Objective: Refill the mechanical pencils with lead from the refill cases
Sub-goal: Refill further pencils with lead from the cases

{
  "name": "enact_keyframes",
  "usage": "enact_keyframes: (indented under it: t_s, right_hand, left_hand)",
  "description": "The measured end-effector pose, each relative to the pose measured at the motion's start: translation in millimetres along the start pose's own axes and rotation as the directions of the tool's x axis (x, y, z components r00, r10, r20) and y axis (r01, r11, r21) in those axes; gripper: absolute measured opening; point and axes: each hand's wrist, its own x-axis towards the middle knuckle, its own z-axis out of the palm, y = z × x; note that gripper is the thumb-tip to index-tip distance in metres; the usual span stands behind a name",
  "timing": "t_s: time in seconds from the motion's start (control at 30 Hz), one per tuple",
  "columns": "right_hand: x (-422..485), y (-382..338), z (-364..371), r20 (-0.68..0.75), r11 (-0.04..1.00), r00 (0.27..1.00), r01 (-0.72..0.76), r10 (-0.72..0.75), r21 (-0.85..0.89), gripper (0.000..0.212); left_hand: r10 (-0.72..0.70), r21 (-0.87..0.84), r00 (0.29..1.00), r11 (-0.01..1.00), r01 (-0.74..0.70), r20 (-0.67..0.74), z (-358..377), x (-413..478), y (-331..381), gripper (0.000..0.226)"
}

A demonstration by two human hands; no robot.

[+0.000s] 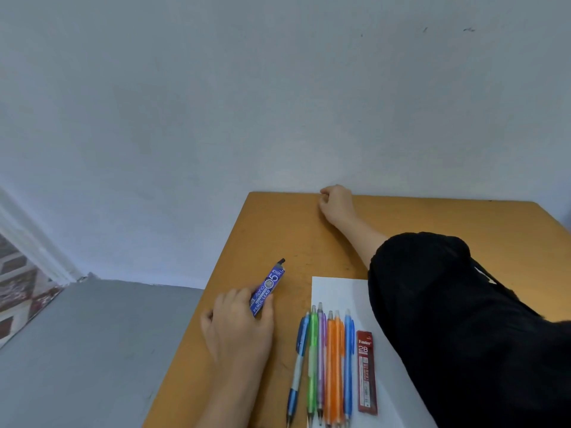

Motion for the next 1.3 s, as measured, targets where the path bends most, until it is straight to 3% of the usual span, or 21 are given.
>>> enact_keyframes:
  t_s: [0.53, 0.67, 0.9, 1.07, 1.3]
  right_hand:
    - [3.9, -0.8, 4.9, 0.099, 0.989, 0.995, -0.016, 0.031, -0.149, 0.025]
    - [-6.2, -6.5, -1.9, 0.097, 0.98, 0.994, 0.057, -0.039, -0.188, 0.02]
    - [-52.3, -35.8, -22.0, 0.174, 0.976, 0.973, 0.174, -0.15, -0.133, 0.028]
    - [-103.5, -56.5, -35.9, 0.209, 0.983, 0.964, 0.179, -0.164, -0.051, 0.038]
    - [-156.9, -53.8, -58.7, 0.204, 0.982, 0.961, 0.188, -0.189, 0.022, 0.026]
  left_hand:
    - [0.01, 0.019, 1.0, 1.0, -0.01, 0.006, -0.8, -0.1, 0.9, 0.028]
    - [0.031, 0.006, 0.999, 1.0, -0.031, -0.012, -0.9, -1.0, 0.6, 0.028]
    - [0.047, 0.004, 0.999, 0.999, -0.046, -0.024, -2.0, -1.9, 1.2, 0.026]
    - [0.059, 0.007, 0.997, 0.998, -0.059, -0.05, -3.5, -3.2, 1.9, 0.025]
    - [0.099, 0.029, 0.992, 0.995, -0.097, -0.084, -5.0, -6.6, 2.8, 0.028]
